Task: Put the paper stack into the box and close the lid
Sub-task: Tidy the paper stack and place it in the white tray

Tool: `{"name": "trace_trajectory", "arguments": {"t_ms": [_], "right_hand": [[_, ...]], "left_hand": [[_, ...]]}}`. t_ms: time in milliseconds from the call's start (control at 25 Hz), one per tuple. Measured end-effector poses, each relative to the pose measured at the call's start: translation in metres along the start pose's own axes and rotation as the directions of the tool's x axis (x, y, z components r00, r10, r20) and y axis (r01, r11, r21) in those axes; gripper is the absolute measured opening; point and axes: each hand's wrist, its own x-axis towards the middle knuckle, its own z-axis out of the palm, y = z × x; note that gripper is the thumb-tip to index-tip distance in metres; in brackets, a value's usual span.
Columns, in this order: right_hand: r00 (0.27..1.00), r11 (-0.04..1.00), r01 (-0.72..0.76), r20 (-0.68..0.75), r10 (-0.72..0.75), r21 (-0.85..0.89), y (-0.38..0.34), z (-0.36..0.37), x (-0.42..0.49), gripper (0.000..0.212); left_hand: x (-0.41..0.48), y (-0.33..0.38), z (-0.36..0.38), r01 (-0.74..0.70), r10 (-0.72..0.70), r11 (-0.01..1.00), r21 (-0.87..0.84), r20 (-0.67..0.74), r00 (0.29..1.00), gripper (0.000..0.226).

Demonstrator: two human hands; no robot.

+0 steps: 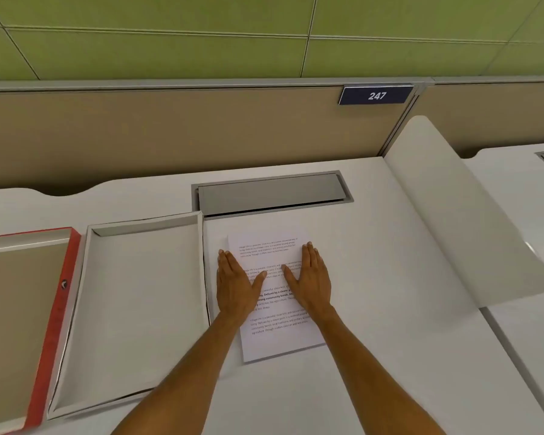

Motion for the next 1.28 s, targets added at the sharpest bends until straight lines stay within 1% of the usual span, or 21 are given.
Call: {"name": "trace_trajectory", "arguments": {"t_ms": [80, 160, 240, 320, 360, 480, 600, 800, 920, 1160, 1280], "right_hand": [[0.999, 0.998, -0.045, -0.019, 0.046, 0.051, -0.003, 0.001, -0.001, 0.081], [0.994, 0.989, -0.107, 0.002, 0.108, 0.103, -0.007, 0.002, -0.003, 0.082], [0.985, 0.97, -0.17, -0.01, 0.175, 0.174, -0.012, 0.002, -0.001, 0.083], [0.968, 0.944, -0.234, -0.037, 0.249, 0.232, -0.013, -0.001, 0.004, 0.081], [0.955, 0.931, -0.277, -0.037, 0.293, 0.239, -0.012, -0.002, 0.006, 0.08], [0.905, 0.877, -0.418, 0.022, 0.425, 0.238, -0.012, -0.008, 0.014, 0.083], [0.858, 0.826, -0.512, 0.097, 0.504, 0.237, -0.011, -0.013, 0.022, 0.088], [0.841, 0.806, -0.54, 0.143, 0.521, 0.243, -0.007, -0.018, 0.029, 0.088], [0.831, 0.807, -0.556, 0.156, 0.534, 0.199, -0.008, -0.02, 0.03, 0.086], [0.849, 0.828, -0.527, 0.143, 0.508, 0.189, -0.016, -0.022, 0.031, 0.08], [0.845, 0.829, -0.533, 0.143, 0.515, 0.168, -0.019, -0.023, 0.03, 0.084]], "left_hand": [[-0.002, 0.003, 0.001, 0.086, -0.087, 0.991, -0.1, 0.0, 0.996, 0.111], [-0.004, 0.011, 0.001, 0.152, -0.151, 0.972, -0.181, 0.02, 0.988, 0.108], [-0.007, 0.02, 0.001, 0.181, -0.192, 0.956, -0.232, -0.026, 0.981, 0.1], [-0.005, 0.026, -0.002, 0.224, -0.246, 0.953, -0.205, -0.088, 0.965, 0.087], [-0.005, 0.028, -0.004, 0.276, -0.294, 0.945, -0.176, -0.085, 0.952, 0.084], [-0.004, 0.033, -0.009, 0.445, -0.451, 0.883, -0.151, -0.006, 0.892, 0.09], [0.0, 0.04, -0.014, 0.542, -0.535, 0.826, -0.158, 0.085, 0.841, 0.1], [0.01, 0.043, -0.022, 0.593, -0.571, 0.797, -0.113, 0.176, 0.802, 0.106], [0.013, 0.039, -0.023, 0.576, -0.558, 0.816, -0.057, 0.186, 0.809, 0.103], [0.015, 0.035, -0.028, 0.553, -0.526, 0.832, -0.051, 0.244, 0.814, 0.096], [0.01, 0.039, -0.031, 0.559, -0.532, 0.827, -0.059, 0.239, 0.812, 0.092]]}}
